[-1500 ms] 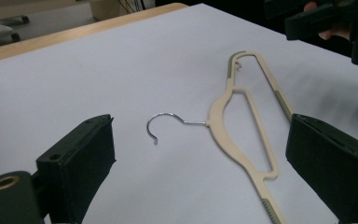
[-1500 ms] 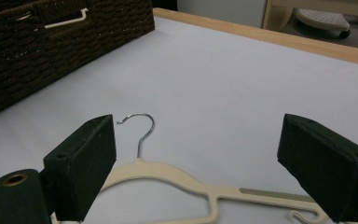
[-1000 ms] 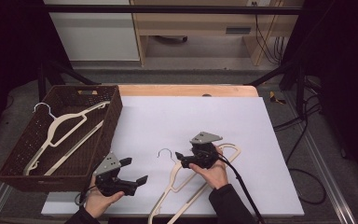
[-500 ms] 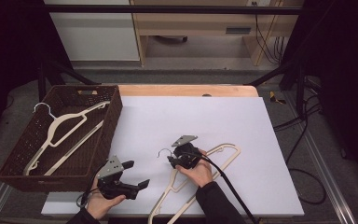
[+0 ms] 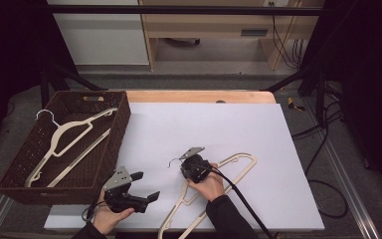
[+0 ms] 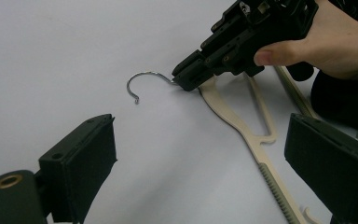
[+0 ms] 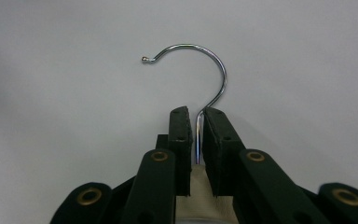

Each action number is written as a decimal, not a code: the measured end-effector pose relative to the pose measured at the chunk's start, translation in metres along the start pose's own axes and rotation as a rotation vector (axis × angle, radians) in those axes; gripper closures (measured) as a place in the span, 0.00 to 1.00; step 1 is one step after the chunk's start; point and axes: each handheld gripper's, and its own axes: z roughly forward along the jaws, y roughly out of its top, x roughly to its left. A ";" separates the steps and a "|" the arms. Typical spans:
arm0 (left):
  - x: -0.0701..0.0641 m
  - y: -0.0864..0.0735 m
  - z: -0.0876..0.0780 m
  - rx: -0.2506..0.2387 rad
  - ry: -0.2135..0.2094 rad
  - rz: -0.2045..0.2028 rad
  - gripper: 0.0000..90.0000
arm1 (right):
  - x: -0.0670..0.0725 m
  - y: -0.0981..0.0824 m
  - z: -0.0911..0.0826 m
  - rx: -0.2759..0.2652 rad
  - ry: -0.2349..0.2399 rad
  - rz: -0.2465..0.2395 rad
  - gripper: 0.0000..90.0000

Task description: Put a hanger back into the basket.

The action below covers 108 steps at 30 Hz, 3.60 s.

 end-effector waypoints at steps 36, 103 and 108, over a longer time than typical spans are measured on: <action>-0.030 0.036 0.090 0.166 -0.169 -0.047 0.44 | -0.011 -0.001 -0.068 -0.220 0.063 0.010 0.99; -0.014 0.092 -0.029 -0.073 -0.127 -0.045 0.95 | -0.101 -0.083 -0.181 -0.535 -0.075 0.173 0.09; -0.008 0.103 -0.053 -0.116 -0.102 -0.029 0.95 | -0.105 -0.085 -0.181 -0.527 -0.086 0.188 0.09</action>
